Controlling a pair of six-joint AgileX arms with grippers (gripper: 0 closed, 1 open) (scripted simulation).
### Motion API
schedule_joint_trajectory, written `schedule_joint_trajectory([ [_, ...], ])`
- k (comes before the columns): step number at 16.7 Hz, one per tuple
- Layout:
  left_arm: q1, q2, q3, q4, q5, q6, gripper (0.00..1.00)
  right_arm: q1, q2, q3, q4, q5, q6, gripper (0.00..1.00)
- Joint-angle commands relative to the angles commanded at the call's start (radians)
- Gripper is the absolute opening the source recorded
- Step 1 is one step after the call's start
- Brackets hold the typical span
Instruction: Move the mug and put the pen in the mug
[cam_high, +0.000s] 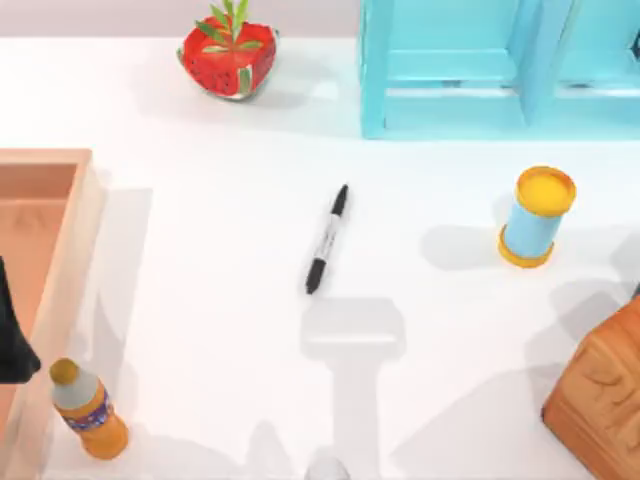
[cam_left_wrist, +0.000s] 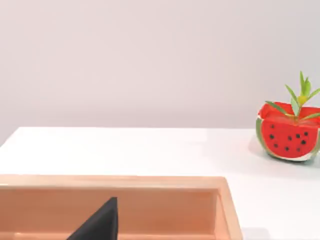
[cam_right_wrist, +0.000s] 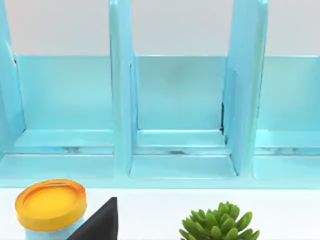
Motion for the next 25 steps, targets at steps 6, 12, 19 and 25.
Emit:
schedule_joint_trajectory([
  [6, 0.016, 0.106, 0.099, -0.09, 0.0, 0.016, 1.0, 0.0, 0.0, 0.0, 0.0, 0.0, 0.0, 1.0],
  [12, 0.074, 0.541, 0.476, -0.419, -0.002, 0.077, 1.0, 0.0, 0.0, 0.0, 0.0, 0.0, 0.0, 1.0],
  [19, 0.158, 1.211, 1.033, -0.9, -0.005, 0.165, 1.0, 0.0, 0.0, 0.0, 0.0, 0.0, 0.0, 1.0],
  [25, 0.209, 1.657, 1.395, -1.206, -0.004, 0.224, 1.0, 0.0, 0.0, 0.0, 0.0, 0.0, 0.0, 1.0],
])
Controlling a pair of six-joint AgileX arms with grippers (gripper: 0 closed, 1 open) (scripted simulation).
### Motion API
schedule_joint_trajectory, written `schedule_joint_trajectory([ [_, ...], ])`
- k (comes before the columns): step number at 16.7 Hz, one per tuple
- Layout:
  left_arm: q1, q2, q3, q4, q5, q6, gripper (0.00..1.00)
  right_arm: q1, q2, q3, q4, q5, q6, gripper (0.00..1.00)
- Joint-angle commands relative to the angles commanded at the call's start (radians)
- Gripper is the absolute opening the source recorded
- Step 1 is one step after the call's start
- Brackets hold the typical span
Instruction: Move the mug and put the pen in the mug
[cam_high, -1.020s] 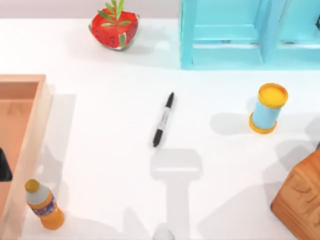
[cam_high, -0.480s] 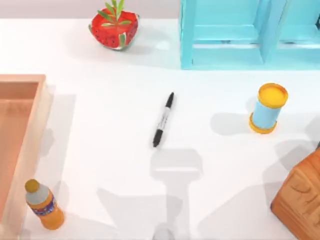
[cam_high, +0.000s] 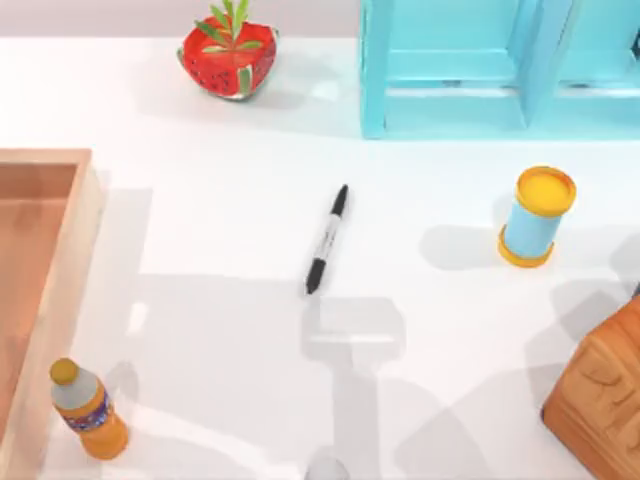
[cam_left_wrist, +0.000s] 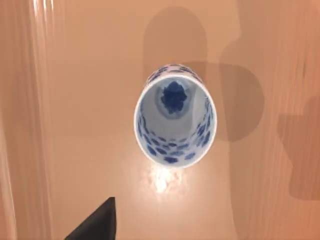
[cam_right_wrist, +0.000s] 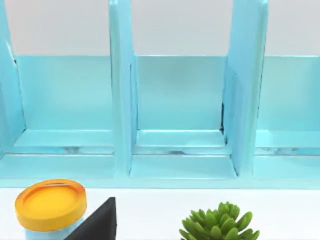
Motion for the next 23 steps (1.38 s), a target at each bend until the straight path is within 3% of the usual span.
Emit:
schedule_joint_trajectory([
  [4, 0.014, 0.119, 0.099, -0.085, 0.001, 0.017, 1.0, 0.0, 0.0, 0.0, 0.0, 0.0, 0.0, 1.0],
  [10, 0.009, 0.121, 0.096, -0.082, 0.001, 0.016, 1.0, 0.0, 0.0, 0.0, 0.0, 0.0, 0.0, 1.0],
  [19, 0.018, 0.201, -0.17, 0.268, 0.001, 0.023, 1.0, 0.0, 0.0, 0.0, 0.0, 0.0, 0.0, 1.0],
  [23, 0.019, 0.21, -0.197, 0.298, 0.001, 0.024, 1.0, 0.0, 0.0, 0.0, 0.0, 0.0, 0.0, 1.0],
])
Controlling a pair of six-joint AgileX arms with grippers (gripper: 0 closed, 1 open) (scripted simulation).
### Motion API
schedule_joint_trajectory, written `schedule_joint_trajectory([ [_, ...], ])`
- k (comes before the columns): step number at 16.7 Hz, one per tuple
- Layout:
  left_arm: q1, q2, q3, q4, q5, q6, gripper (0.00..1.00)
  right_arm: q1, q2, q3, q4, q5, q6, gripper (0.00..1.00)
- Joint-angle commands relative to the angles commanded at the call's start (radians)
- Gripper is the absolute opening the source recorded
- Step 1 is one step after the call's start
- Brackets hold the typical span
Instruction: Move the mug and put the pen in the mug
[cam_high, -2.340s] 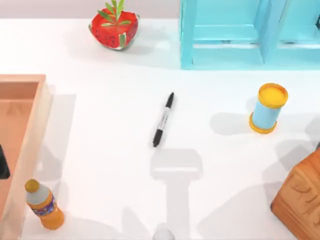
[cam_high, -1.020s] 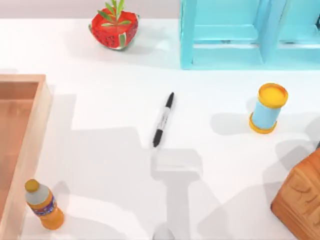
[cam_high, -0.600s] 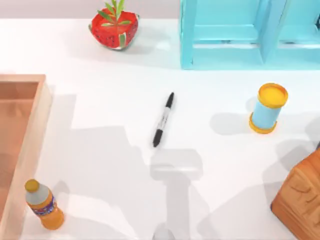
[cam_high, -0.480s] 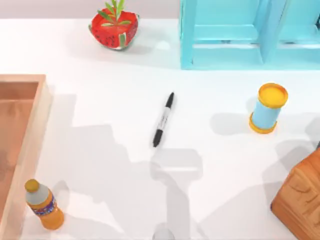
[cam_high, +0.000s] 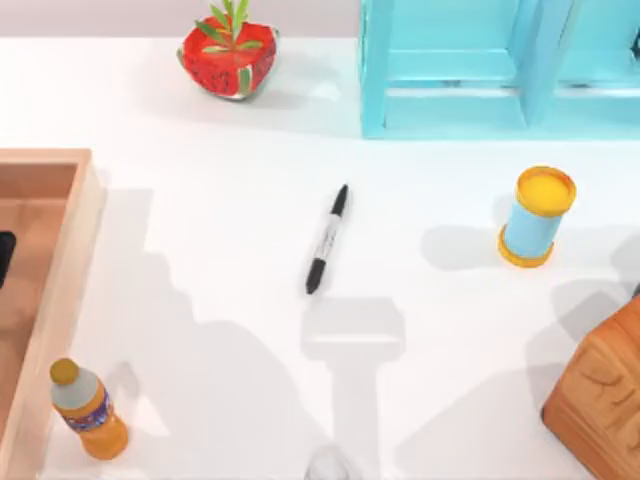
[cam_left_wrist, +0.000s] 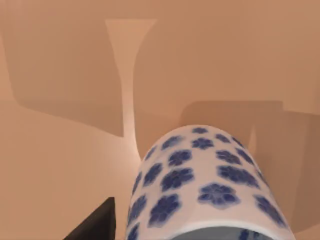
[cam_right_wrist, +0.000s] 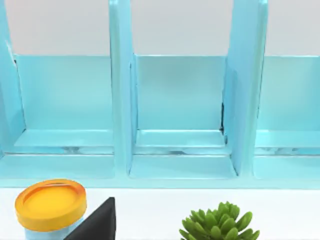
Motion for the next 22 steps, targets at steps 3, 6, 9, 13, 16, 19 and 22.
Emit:
schedule_joint_trajectory([
  [3, 0.0, 0.0, 0.0, 0.0, 0.0, 0.0, 0.85, 0.0, 0.0, 0.0, 0.0, 0.0, 0.0, 1.0],
  [6, 0.0, 0.0, 0.0, 0.0, 0.0, 0.0, 0.62, 0.0, 0.0, 0.0, 0.0, 0.0, 0.0, 1.0],
  [9, 0.0, 0.0, 0.0, 0.0, 0.0, 0.0, 0.4, 0.0, 0.0, 0.0, 0.0, 0.0, 0.0, 1.0],
  [13, 0.0, 0.0, 0.0, 0.0, 0.0, 0.0, 0.1, 0.0, 0.0, 0.0, 0.0, 0.0, 0.0, 1.0],
  [16, 0.0, 0.0, 0.0, 0.0, 0.0, 0.0, 0.0, 0.0, 0.0, 0.0, 0.0, 0.0, 0.0, 1.0],
  [19, 0.0, 0.0, 0.0, 0.0, 0.0, 0.0, 0.0, 0.0, 0.0, 0.0, 0.0, 0.0, 0.0, 1.0],
  [22, 0.0, 0.0, 0.0, 0.0, 0.0, 0.0, 0.0, 0.0, 0.0, 0.0, 0.0, 0.0, 0.0, 1.0],
])
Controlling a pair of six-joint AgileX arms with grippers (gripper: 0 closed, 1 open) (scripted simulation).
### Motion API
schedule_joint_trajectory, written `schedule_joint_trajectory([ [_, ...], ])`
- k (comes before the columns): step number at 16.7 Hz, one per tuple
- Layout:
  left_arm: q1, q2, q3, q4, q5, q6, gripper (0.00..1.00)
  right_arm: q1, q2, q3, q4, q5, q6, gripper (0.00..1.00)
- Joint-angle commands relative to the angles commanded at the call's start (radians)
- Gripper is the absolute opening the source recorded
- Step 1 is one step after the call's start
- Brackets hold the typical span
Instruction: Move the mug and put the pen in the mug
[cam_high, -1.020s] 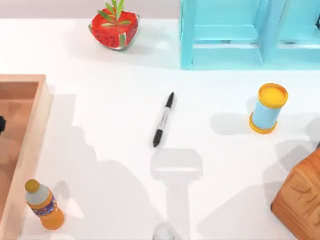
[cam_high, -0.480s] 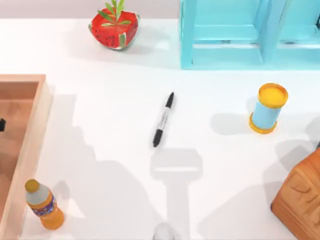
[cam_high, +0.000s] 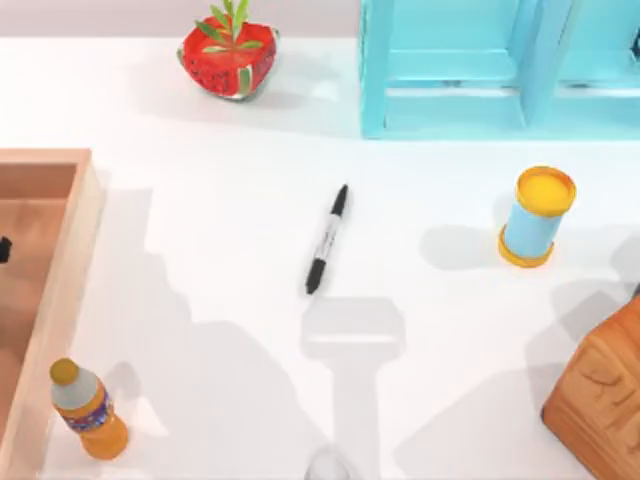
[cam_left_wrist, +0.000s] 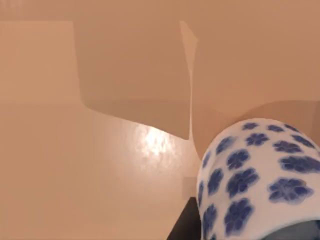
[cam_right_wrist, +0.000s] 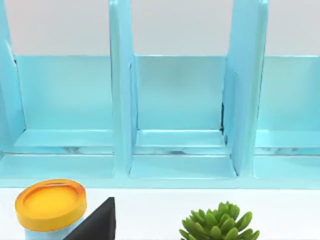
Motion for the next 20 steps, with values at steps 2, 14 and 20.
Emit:
schedule_joint_trajectory([
  [2, -0.002, -0.003, 0.002, -0.001, 0.0, -0.001, 0.0, 0.0, 0.0, 0.0, 0.0, 0.0, 0.0, 1.0],
  [14, -0.245, -0.055, 0.398, -0.345, -0.009, -0.361, 0.0, 0.0, 0.0, 0.0, 0.0, 0.0, 0.0, 1.0],
  [20, -0.463, -0.092, 0.491, -0.58, 0.002, -0.464, 0.0, 0.0, 0.0, 0.0, 0.0, 0.0, 0.0, 1.0],
])
